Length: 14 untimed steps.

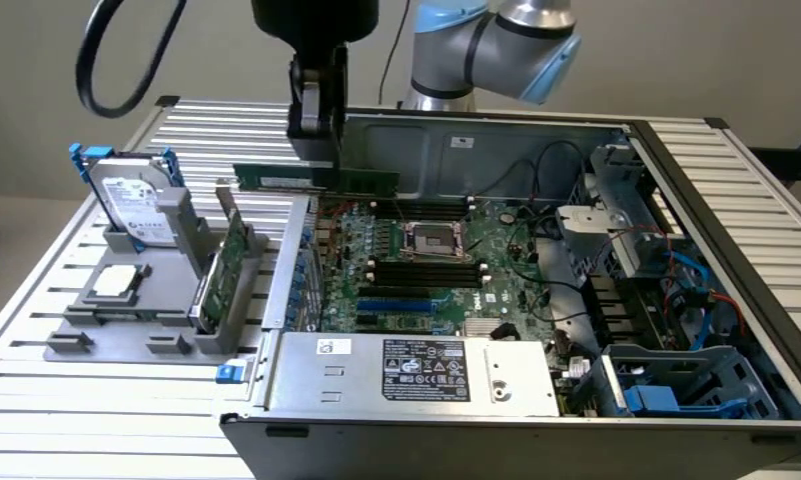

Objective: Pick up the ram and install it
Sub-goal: 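Pick up the ram and move it above insertion slot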

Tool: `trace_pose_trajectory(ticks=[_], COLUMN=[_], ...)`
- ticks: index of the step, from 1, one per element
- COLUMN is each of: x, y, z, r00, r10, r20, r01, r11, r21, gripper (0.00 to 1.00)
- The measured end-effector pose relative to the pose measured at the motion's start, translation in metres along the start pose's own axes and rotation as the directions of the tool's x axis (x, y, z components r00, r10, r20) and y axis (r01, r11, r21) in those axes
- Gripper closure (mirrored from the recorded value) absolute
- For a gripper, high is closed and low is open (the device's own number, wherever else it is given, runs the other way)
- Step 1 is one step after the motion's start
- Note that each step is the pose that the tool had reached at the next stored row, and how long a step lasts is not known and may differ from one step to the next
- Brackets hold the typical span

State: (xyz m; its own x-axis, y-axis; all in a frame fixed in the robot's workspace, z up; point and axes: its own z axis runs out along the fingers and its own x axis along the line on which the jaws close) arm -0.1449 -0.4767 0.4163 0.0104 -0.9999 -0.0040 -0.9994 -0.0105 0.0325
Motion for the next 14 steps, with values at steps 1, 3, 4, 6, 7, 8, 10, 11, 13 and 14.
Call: trace_pose_trajectory(ticks=[1, 3, 4, 6, 7, 8, 10, 11, 13, 14], x=[-0.001, -0.003, -0.004, -0.009, -0.011, -0.014, -0.02, -0.022, -0.028, -0.03], y=[-0.0045, -0.0134, -0.0177, -0.0255, -0.0289, -0.0319, -0.0374, -0.0403, -0.0459, -0.0486], z=[-0.0001, -0.0001, 0.0002, 0.0016, 0.0029, 0.0045, 0.0079, 0.0097, 0.0132, 0.015], r00=[1.0, 1.0, 1.0, 1.0, 1.0, 1.0, 1.0, 1.0, 1.0, 1.0], r10=[0.0, 0.0, 0.0, 0.0, 0.0, 0.0, 0.0, 0.0, 0.0, 0.0], r20=[0.0, 0.0, -0.0001, 0.0, 0.0, 0.0, 0.0, 0.0, -0.0001, 0.0], r01=[0.0, 0.0, 0.0, 0.0, 0.0, 0.0, 0.0, 0.0, 0.0, 0.0], r11=[1.0, 1.0, 1.0, 1.0, 1.0, 1.0, 1.0, 1.0, 1.0, 1.0], r21=[0.0, 0.0, 0.0, 0.0, 0.0, 0.0, 0.0, 0.0, 0.0, 0.0], gripper=[0.86, 0.86, 0.86, 0.86, 0.86, 0.86, 0.86, 0.86, 0.86, 0.86])
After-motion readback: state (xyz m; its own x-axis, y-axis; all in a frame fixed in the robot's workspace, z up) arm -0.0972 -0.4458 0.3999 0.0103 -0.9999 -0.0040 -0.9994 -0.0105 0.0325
